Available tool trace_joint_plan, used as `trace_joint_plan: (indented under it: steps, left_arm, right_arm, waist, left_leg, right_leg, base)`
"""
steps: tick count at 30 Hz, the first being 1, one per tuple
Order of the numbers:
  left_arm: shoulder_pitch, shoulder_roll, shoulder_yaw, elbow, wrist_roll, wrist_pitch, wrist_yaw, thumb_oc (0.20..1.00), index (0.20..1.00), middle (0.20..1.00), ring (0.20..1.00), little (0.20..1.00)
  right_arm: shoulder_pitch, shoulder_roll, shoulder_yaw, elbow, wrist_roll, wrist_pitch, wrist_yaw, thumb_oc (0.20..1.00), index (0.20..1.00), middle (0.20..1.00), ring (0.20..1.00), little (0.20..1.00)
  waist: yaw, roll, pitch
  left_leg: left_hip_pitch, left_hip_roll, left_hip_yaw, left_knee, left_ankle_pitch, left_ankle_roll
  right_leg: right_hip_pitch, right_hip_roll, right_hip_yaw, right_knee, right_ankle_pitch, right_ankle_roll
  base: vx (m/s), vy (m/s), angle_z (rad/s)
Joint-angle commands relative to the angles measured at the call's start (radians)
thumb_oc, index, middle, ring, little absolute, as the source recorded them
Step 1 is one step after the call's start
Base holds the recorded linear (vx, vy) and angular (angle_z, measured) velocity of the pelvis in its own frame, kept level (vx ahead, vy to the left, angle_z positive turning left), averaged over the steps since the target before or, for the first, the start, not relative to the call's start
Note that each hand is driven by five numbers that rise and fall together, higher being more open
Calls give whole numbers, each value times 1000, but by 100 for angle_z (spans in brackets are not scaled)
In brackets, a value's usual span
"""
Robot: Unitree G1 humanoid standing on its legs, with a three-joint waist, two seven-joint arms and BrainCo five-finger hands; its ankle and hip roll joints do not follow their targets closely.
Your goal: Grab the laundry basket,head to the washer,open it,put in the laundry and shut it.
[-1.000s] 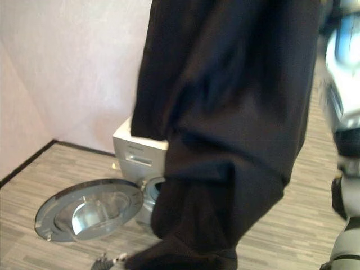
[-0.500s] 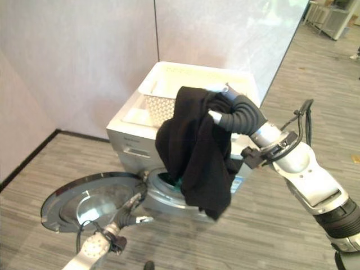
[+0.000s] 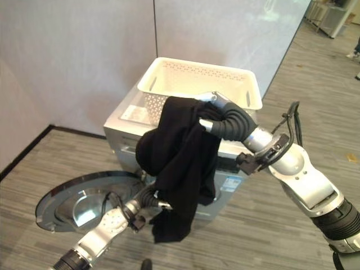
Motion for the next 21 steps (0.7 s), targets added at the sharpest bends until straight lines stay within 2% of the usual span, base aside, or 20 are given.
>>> trace_joint_plan:
  steps: [1,7,11,21]
  left_arm:
    - [-72,14,-7,-54,-71,-22,2,1000,1000,1000,1000,1000]
    - [-132,22,-82,-102,-227,39,-39,1000,1000,1000,1000,1000]
    - [-181,17,-118,-91,-235,52,-42,1000,1000,1000,1000,1000]
    - [-347,-100,-258,53,-249,65,-31,1000,1000,1000,1000,1000]
  right_arm:
    - [-76,14,-22,17,-37,2,-62,200,200,200,200,200]
    - [-92,59,10,94,-91,52,-84,200,200,200,200,200]
    - [-111,88,29,113,-87,60,-89,200,200,200,200,200]
    - [-173,166,79,137,-66,59,-113,200,200,200,200,200]
  waist:
    - [23,-10,13]
    - [24,1,20]
    - [23,3,23]
    - [4,3,30]
  left_leg:
    - [45,-19,24,7,-111,17]
    - [39,-21,15,7,-106,19]
    - [38,-24,12,7,-106,19]
    - [39,-25,19,7,-111,21]
  right_leg:
    - [50,-27,5,27,-60,39]
    - [51,-29,-5,27,-60,39]
    - [52,-29,-6,27,-60,39]
    - [49,-30,1,27,-61,39]
  base:
    - [0,0,0]
    - [1,2,2]
    - [-2,4,4]
    - [1,0,0]
